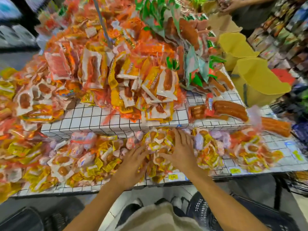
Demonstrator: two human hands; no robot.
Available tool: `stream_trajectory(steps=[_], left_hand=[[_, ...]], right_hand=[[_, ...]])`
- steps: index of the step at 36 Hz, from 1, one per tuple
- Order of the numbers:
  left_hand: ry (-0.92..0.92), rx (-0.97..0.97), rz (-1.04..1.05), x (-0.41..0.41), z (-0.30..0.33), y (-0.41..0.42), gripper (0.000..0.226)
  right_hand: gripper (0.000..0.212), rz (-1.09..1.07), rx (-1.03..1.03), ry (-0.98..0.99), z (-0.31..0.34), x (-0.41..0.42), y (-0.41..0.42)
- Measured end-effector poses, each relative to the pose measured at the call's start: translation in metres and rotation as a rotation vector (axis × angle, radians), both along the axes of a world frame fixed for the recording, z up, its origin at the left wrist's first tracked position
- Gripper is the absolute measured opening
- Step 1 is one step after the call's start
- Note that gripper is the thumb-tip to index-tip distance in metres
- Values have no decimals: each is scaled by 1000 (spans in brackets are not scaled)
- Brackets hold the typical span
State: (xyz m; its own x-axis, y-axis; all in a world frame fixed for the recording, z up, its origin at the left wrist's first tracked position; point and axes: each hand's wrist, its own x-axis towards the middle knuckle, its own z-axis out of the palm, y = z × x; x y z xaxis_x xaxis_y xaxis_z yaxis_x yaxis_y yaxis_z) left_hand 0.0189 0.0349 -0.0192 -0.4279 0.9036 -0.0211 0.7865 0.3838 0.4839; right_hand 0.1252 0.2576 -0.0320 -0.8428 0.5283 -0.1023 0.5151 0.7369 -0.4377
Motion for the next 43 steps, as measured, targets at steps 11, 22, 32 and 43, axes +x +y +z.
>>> stream_trajectory(steps=[11, 22, 32, 43], left_hand=[[-137, 8, 148, 20, -2, 3, 54], [-332, 128, 262, 31, 2, 4, 52], [-919, 426, 473, 26, 39, 24, 70], [-1464, 344, 421, -7, 51, 18, 98]], right_hand=[[70, 55, -92, 191, -3, 3, 7], [28, -239, -545, 398, 37, 19, 15], [29, -313, -974, 540, 76, 16, -1], [80, -181, -1025, 372, 97, 1, -26]])
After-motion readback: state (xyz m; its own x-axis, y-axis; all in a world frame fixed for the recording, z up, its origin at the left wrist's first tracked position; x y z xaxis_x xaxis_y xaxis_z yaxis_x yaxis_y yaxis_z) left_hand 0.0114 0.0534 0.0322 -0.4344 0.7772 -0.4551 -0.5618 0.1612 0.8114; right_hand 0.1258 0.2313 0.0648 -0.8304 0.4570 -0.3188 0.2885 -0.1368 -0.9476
